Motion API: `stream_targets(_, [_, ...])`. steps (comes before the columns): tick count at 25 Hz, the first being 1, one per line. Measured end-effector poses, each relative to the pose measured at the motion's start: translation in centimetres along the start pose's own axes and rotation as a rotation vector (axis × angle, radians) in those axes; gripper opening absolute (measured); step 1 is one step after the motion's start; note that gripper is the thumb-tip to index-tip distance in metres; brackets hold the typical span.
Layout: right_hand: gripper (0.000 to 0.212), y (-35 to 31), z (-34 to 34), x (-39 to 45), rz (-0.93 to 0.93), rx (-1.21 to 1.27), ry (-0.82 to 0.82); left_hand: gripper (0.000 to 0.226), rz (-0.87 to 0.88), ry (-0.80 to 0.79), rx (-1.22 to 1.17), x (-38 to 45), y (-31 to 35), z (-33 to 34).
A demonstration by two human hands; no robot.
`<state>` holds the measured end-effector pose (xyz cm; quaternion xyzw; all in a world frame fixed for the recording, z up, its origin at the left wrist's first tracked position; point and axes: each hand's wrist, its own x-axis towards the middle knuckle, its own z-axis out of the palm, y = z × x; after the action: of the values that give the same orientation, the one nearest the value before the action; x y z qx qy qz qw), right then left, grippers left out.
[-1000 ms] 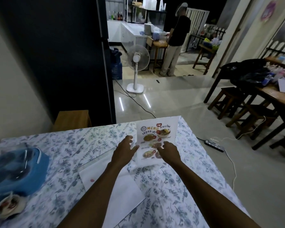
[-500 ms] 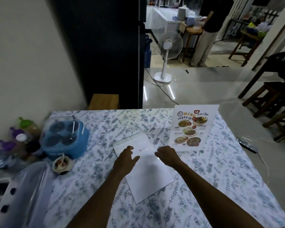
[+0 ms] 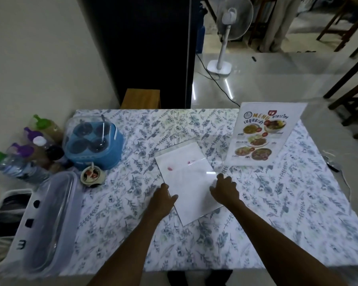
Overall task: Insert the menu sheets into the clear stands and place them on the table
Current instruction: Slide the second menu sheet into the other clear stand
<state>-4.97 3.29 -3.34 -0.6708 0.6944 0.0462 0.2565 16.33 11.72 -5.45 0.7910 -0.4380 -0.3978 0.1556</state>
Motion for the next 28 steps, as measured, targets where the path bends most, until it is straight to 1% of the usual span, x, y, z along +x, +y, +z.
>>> stream_targets(2, [0.051,1.0,1.1,-1.0,0.057,-0.050,0.030,0.056,-0.073,-0.012,-0.021,-0.5,-0.1,0.9])
stream_targets(3, [0.050,1.3,1.6,-1.2,0.057,-0.040,0.041,0.057,-0.099,-0.018,-0.044,-0.8,0.1,1.2])
stream_targets(5, [0.051,1.6,1.6,-1.4,0.053,0.014,0.024,0.059,-0.137,-0.020,-0.083,-1.1,0.6,1.6])
stream_targets(8, [0.055,2.1,1.1,-2.1,0.029,0.100,-0.061,0.064,-0.214,-0.021,-0.097,-1.5,0.9,0.7])
stream_targets(10, [0.054,2.4,0.9,-2.9,0.029,0.206,-0.105,0.076,-0.242,-0.030,-0.134,-1.6,0.4,-0.1])
stream_targets(12, [0.048,2.9,0.6,-4.3,0.028,0.267,-0.098,0.089,-0.259,-0.034,-0.150,-1.6,-1.0,-0.3])
stream_targets(13, [0.044,3.1,0.5,-5.1,0.011,0.290,-0.093,0.086,-0.271,-0.019,-0.145,-1.5,-1.8,-0.2])
stream_targets(15, [0.038,3.4,0.0,-6.6,-0.039,0.355,-0.086,0.071,-0.284,0.041,-0.104,-2.2,-2.6,-0.6])
stream_targets(17, [0.034,3.5,-0.9,-7.6,-0.087,0.427,-0.055,0.065,-0.273,0.099,-0.091,-5.1,-1.0,-2.2])
stream_targets(18, [0.034,3.4,-1.6,-8.1,-0.115,0.446,-0.032,0.062,-0.264,0.128,-0.098,-6.0,-0.5,-2.9])
stream_targets(21, [0.042,3.2,-3.3,-9.0,-0.264,0.420,-0.001,0.041,-0.248,0.211,-0.078,-8.9,1.1,-5.1])
stream_targets(23, [0.042,3.2,-4.2,-9.7,-0.359,0.391,0.001,0.041,-0.238,0.280,-0.093,-10.2,1.6,-6.3])
stream_targets(25, [0.030,3.1,-4.9,-10.1,-0.430,0.387,0.052,0.041,-0.209,0.330,-0.112,-11.6,1.6,-7.4])
stream_targets(26, [0.025,3.0,-5.2,-10.2,-0.456,0.413,0.069,0.043,-0.199,0.352,-0.141,-11.8,1.2,-7.9])
stream_targets(28, [0.021,2.6,-5.9,-10.6,-0.504,0.491,0.073,0.045,-0.190,0.368,-0.220,-12.8,0.5,-9.0])
